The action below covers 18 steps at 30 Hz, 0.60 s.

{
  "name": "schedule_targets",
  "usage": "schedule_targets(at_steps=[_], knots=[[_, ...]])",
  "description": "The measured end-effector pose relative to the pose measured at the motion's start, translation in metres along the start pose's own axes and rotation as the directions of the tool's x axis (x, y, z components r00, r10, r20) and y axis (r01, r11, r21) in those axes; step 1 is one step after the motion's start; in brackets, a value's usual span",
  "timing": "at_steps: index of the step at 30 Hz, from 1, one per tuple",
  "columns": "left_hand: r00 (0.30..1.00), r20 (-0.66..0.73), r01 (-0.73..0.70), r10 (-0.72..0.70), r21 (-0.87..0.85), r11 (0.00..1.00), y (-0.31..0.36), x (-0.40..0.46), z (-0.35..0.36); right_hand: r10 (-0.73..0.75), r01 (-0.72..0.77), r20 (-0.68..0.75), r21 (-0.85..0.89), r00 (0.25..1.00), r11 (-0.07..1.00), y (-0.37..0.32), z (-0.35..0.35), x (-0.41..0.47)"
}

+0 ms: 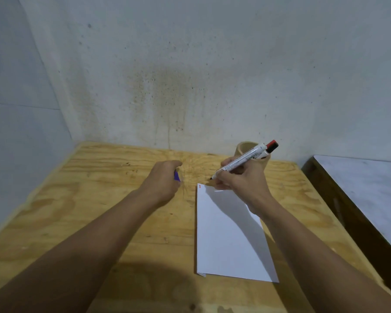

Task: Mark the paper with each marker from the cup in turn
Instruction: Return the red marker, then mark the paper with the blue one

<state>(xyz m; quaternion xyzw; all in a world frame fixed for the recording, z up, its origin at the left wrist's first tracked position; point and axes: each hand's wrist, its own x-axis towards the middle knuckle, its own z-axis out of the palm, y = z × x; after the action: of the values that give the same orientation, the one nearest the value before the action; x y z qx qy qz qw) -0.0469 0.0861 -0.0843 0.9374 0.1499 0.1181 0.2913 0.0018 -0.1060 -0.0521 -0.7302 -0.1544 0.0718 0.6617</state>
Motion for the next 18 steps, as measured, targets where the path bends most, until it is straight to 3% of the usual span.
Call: schedule_targets(at_steps=[3,6,9,12,18], knots=[[0.989,-0.138,-0.057,0.056,-0.003,0.998,0.004,-0.012,0.002,0.023,-0.023,0.000,0.020,1.000,1.000,0.008,0.005,0.002],[0.882,-0.357,-0.282,0.308,0.125,0.951,0.013,-0.034,0.007,0.035,-0.035,-0.029,0.004,0.999,0.999,0.018,0.013,0.005],[0.847,-0.292,-0.426,0.443,0.124,0.896,0.017,-0.051,0.016,0.045,-0.044,-0.061,0.019,0.997,0.999,0.026,0.021,0.005],[0.915,-0.144,-0.373,0.378,0.063,0.926,0.009,-0.056,0.028,0.103,-0.093,-0.058,0.158,0.993,0.983,0.030,0.025,0.002],[0.927,-0.124,-0.340,0.355,0.125,0.932,0.005,-0.055,0.032,0.023,-0.023,-0.039,0.014,0.999,1.000,0.038,0.026,0.001]])
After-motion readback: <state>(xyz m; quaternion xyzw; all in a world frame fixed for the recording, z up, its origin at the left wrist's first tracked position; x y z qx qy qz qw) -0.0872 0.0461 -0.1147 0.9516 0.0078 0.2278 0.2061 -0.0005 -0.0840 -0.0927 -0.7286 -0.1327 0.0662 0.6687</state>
